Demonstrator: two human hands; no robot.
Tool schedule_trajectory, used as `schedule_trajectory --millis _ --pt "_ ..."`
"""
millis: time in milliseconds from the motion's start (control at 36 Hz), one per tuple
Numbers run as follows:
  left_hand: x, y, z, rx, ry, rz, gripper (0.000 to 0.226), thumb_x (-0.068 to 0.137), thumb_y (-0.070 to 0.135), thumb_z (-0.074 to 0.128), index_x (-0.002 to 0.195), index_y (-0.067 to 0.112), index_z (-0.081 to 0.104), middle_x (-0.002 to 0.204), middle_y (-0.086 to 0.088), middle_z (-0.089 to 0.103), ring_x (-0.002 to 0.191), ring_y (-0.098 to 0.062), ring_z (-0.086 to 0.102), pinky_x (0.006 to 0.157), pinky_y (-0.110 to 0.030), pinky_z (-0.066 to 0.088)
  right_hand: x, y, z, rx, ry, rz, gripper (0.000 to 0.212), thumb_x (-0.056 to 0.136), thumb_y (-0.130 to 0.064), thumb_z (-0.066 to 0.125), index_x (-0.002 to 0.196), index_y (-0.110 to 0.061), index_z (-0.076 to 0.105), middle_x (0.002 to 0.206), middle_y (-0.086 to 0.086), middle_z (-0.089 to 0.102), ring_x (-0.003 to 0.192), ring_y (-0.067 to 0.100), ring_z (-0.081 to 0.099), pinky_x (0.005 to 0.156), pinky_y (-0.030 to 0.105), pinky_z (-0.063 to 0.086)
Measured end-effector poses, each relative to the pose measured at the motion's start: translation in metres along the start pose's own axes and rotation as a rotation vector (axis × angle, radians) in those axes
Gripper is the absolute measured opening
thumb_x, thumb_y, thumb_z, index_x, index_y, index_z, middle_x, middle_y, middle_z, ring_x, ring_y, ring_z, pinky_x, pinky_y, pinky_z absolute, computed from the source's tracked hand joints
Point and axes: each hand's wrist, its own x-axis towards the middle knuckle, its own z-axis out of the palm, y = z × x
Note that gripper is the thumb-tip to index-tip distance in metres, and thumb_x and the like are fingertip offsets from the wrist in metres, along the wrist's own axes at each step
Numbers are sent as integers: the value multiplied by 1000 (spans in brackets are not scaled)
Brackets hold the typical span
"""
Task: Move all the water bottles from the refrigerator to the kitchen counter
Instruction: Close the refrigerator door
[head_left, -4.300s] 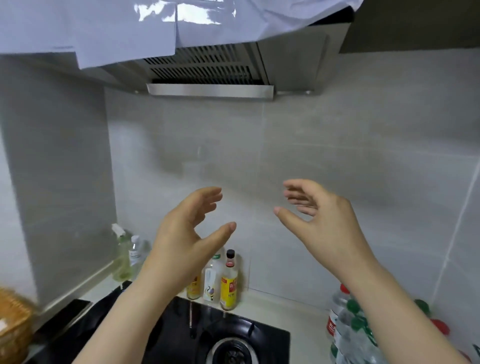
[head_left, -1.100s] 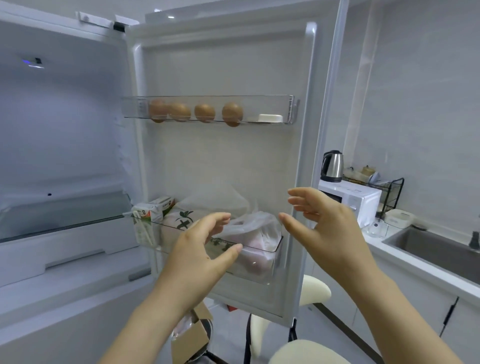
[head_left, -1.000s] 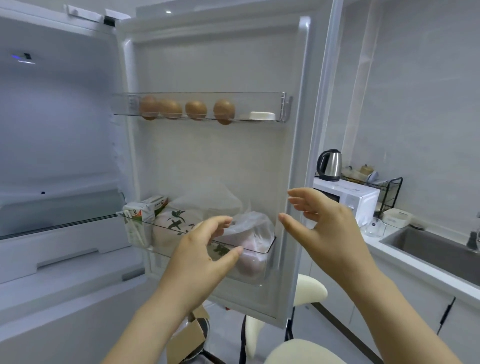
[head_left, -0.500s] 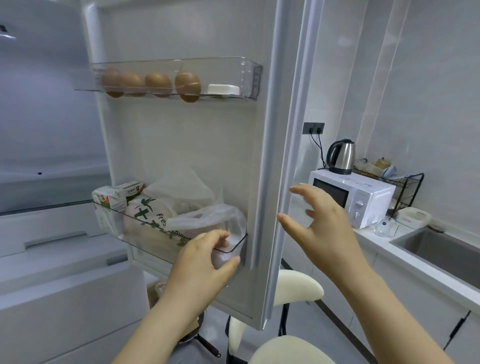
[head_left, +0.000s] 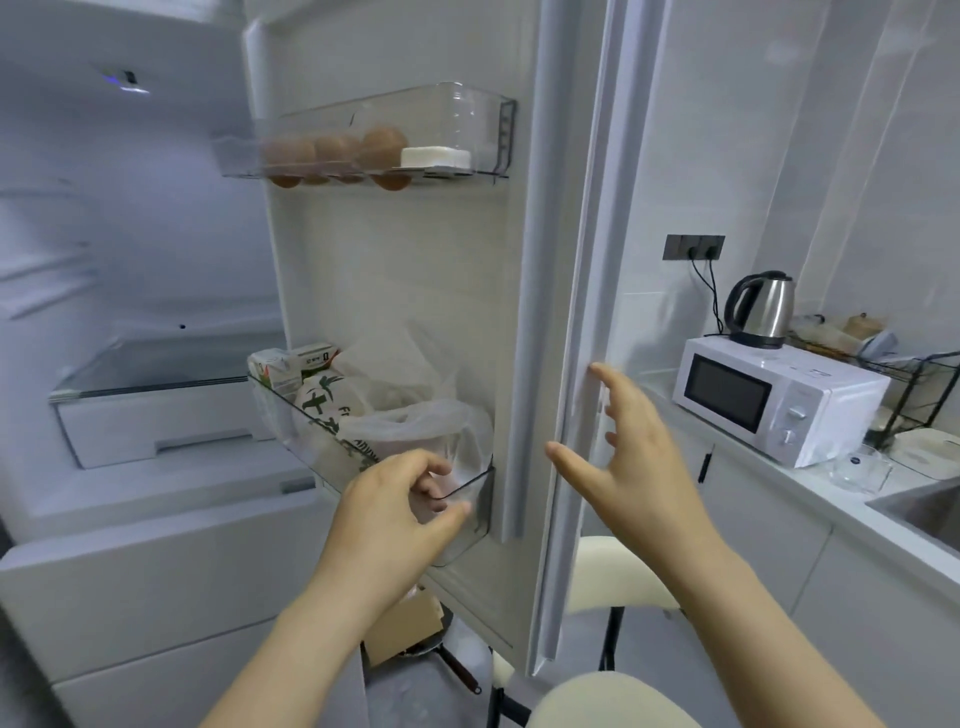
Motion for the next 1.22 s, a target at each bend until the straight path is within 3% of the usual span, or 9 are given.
schedule_trajectory --millis 139,278,500,611,778,889,1028,1222 --pt "-11 -7 -17 18 11 -14 21 75 25 76 91 29 63 76 7 60 86 12 50 66 0 35 -9 -15 7 20 45 -24 64 83 -34 68 137 -28 34 134 -10 39 115 6 44 96 26 41" --pt "-25 -19 -42 41 9 -57 19 77 25 75 91 29 63 76 9 60 75 2 55 61 -2 35 -22 -38 15 5 76 -75 53 82 -31 70 126 -28 41 121 -9 41 94 9 48 83 27 43" --pt "-53 -50 -95 46 5 -123 25 77 26 75 98 29 62 87 13 62 85 -1 56 65 0 34 -47 -94 36 -42 91 -158 38 82 -30 69 113 -27 46 111 -7 44 80 21 60 69 33 50" --pt "-67 -68 -127 70 -6 -129 32 77 23 75 107 22 63 96 13 61 95 -6 56 69 -3 35 -62 -127 51 -18 83 -179 35 84 -29 68 113 -26 48 109 -7 43 82 19 56 69 31 49" --pt "-92 -100 -172 28 -65 -158 43 79 28 72 119 28 57 121 14 57 115 -9 51 99 -23 39 -75 -177 79 54 69 -219 32 81 -22 69 107 -20 49 114 -7 46 90 12 52 79 38 53" --pt "-112 -119 -203 -50 -39 -183 48 80 32 71 124 35 52 132 14 53 120 -11 51 100 -27 42 -83 -207 97 71 47 -225 31 82 -22 68 107 -23 49 115 -8 44 89 17 56 78 41 54" --pt "-133 -139 -242 -21 10 -165 44 80 32 71 120 37 53 128 17 55 120 -9 52 100 -26 42 -90 -240 121 86 26 -240 34 80 -19 69 107 -23 49 115 -6 42 88 21 57 77 43 55" --pt "-145 -165 -286 27 77 -191 46 82 33 69 125 33 53 129 17 54 121 -5 50 104 -27 42 -91 -282 160 60 9 -287 34 82 -11 66 109 -24 52 121 -3 37 98 15 52 77 37 56"
